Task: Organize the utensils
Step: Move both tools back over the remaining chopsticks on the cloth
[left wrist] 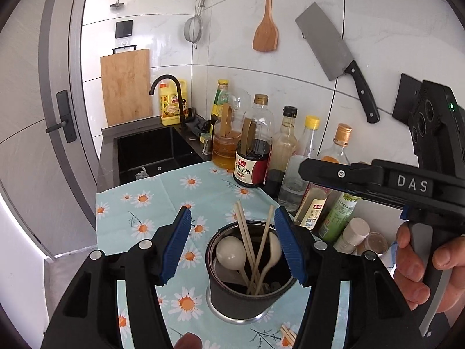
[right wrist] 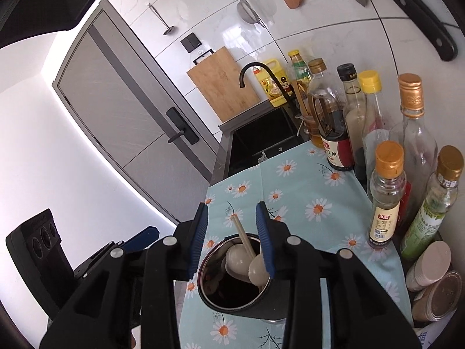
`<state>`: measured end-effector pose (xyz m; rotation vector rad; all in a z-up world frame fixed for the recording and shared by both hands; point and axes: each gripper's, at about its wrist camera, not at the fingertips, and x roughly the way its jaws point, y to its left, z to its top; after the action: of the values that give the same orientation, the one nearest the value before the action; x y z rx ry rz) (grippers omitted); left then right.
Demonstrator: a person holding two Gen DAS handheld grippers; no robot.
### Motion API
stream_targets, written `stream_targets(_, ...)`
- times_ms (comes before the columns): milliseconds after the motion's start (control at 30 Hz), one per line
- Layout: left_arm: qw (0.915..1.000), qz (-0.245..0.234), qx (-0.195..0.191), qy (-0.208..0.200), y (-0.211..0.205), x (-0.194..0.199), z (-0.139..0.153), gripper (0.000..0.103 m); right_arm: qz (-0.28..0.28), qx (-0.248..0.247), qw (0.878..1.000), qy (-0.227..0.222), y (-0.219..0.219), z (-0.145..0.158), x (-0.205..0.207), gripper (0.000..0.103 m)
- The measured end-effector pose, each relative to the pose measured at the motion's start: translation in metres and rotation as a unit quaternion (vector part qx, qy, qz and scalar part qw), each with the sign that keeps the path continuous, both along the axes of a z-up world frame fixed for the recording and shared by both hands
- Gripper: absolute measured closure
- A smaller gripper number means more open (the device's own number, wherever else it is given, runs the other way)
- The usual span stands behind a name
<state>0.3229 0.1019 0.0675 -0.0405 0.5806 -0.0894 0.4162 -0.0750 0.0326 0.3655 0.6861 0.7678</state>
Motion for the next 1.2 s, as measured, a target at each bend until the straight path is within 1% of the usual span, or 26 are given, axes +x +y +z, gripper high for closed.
stream_targets(100, 0.9999, 0.010, -0.003, -0.008, 0.000, -0.010, 0.008, 0.044, 0.005, 0.001, 1.000, 0.000, -0.004, 0.006, -0.010, 0.067)
stream_targets(267, 0.9993, 0.013, -0.032, -0.011, 0.004, -0.027, 0.021, 0.044, 0.014, -0.001, 1.000, -0.014, -0.008, 0.021, -0.031, 0.067)
stream_targets(333, 0.9988, 0.019, -0.044, -0.013, 0.005, -0.037, 0.027, 0.044, 0.016, -0.013, 1.000, -0.019, -0.011, 0.029, -0.041, 0.066)
stream_targets(400, 0.9980, 0.019, -0.059, -0.016, 0.005, -0.047, 0.033, 0.044, 0.027, -0.022, 0.999, -0.025, -0.013, 0.036, -0.050, 0.057)
stream_targets(467, 0.9972, 0.016, -0.072, -0.014, 0.005, -0.058, 0.039, 0.044, 0.038, -0.036, 0.998, -0.027, -0.017, 0.043, -0.061, 0.054)
stream_targets(533, 0.9963, 0.010, -0.085, -0.013, 0.004, -0.072, 0.044, 0.044, 0.054, -0.052, 0.997, -0.024, -0.020, 0.048, -0.069, 0.054)
stream_targets(567, 0.9959, 0.005, -0.090, -0.010, 0.004, -0.078, 0.046, 0.044, 0.060, -0.061, 0.996, -0.020, -0.020, 0.049, -0.073, 0.053)
stream_targets(633, 0.9949, -0.003, -0.101, -0.002, 0.002, -0.092, 0.049, 0.044, 0.085, -0.084, 0.993, 0.003, -0.021, 0.048, -0.080, 0.051)
stream_targets(667, 0.9946, -0.006, -0.103, 0.000, 0.000, -0.097, 0.050, 0.044, 0.090, -0.094, 0.991, 0.014, -0.023, 0.047, -0.083, 0.051)
stream_targets(767, 0.9938, -0.008, -0.110, 0.016, -0.002, -0.114, 0.048, 0.044, 0.102, -0.129, 0.986, 0.023, -0.024, 0.040, -0.096, 0.051)
stream_targets(833, 0.9931, -0.011, -0.113, 0.030, -0.004, -0.125, 0.044, 0.044, 0.111, -0.156, 0.981, 0.028, -0.024, 0.032, -0.103, 0.051)
stream_targets(933, 0.9924, -0.012, -0.113, 0.047, -0.008, -0.139, 0.034, 0.044, 0.129, -0.183, 0.973, 0.054, -0.023, 0.016, -0.112, 0.051)
stream_targets(1033, 0.9912, -0.013, -0.112, 0.068, -0.013, -0.151, 0.019, 0.044, 0.148, -0.203, 0.964, 0.088, -0.021, -0.005, -0.118, 0.051)
stream_targets(1100, 0.9892, -0.015, -0.119, 0.085, -0.016, -0.159, 0.006, 0.044, 0.155, -0.214, 0.957, 0.121, -0.020, -0.023, -0.120, 0.052)
stream_targets(1200, 0.9847, -0.014, -0.135, 0.110, -0.020, -0.171, -0.014, 0.046, 0.164, -0.234, 0.943, 0.170, -0.018, -0.051, -0.118, 0.057)
